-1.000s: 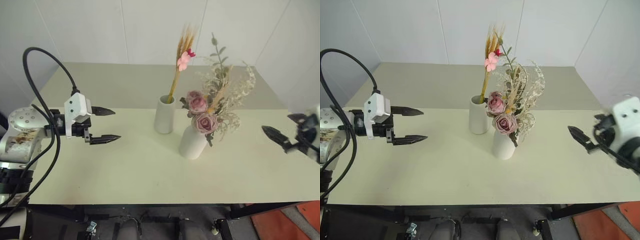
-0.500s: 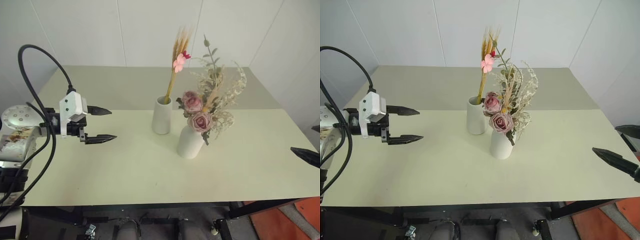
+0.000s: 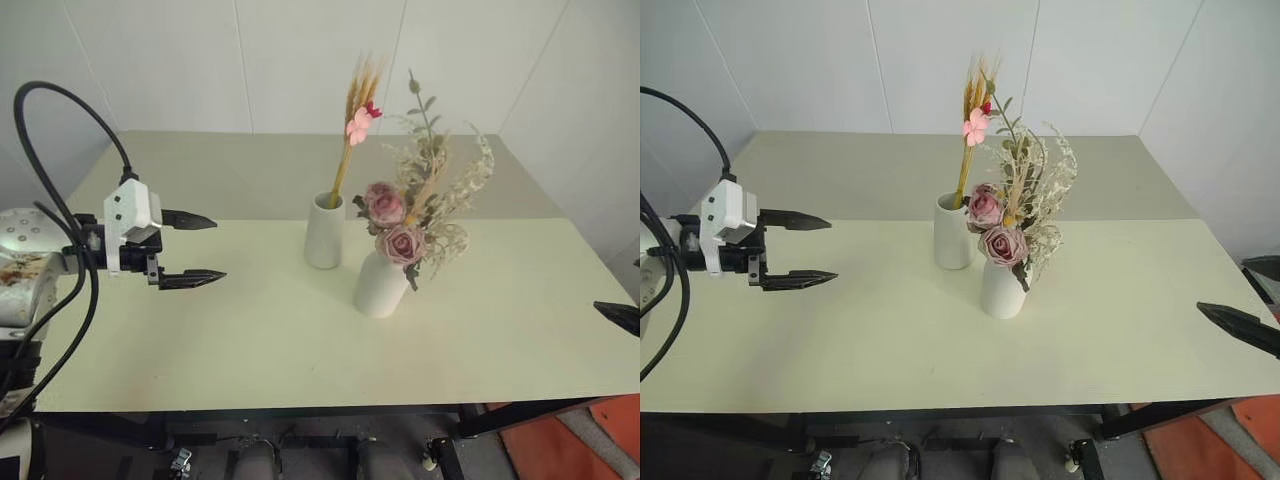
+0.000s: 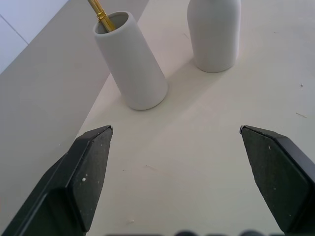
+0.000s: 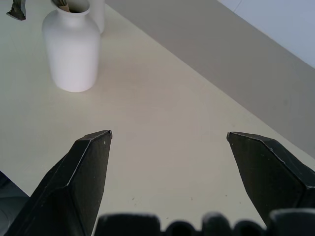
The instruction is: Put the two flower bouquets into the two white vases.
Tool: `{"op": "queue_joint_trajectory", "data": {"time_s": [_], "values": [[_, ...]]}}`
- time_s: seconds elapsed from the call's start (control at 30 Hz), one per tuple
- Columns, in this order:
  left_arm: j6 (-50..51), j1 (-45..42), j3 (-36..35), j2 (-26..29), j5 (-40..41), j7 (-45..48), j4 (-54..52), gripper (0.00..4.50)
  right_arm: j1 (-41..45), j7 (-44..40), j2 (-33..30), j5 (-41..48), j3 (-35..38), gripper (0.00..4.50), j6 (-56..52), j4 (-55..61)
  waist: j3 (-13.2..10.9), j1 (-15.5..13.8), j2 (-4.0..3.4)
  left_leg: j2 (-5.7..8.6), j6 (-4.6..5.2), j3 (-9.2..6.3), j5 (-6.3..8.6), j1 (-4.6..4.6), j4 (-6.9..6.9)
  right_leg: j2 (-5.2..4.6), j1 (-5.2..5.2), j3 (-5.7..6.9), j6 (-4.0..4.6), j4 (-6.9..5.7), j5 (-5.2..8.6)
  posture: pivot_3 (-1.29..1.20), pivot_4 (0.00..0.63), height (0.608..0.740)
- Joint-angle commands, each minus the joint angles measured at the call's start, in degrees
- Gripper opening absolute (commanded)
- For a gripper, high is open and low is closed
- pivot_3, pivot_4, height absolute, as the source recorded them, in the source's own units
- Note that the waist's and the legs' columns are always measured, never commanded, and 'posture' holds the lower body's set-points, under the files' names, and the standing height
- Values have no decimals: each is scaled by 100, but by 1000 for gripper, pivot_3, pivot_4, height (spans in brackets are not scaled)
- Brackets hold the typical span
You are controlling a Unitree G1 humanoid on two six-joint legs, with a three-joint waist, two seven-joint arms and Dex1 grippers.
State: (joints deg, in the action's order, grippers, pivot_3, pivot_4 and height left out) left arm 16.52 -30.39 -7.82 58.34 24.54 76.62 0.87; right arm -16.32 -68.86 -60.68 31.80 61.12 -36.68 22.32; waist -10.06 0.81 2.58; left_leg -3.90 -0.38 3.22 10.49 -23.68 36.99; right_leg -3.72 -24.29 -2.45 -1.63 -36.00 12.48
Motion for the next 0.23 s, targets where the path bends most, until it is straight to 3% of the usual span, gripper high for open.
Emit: {"op": "queue_joint_trajectory", "data": {"time_s": [0.03,0.23], "values": [[-14,-16,-196,125,57,3,-37,4500,7,-76,-106,33,226,4409,5,80,0,-1,0,0,0,0,0,1,0,0,0,0,0,0,0,0,150,740],[-144,-37,-233,177,-10,30,97,4500,-22,154,86,-89,122,4409,79,291,0,0,0,0,-1,0,0,1,0,0,-1,0,1,0,1,0,150,740]]}}
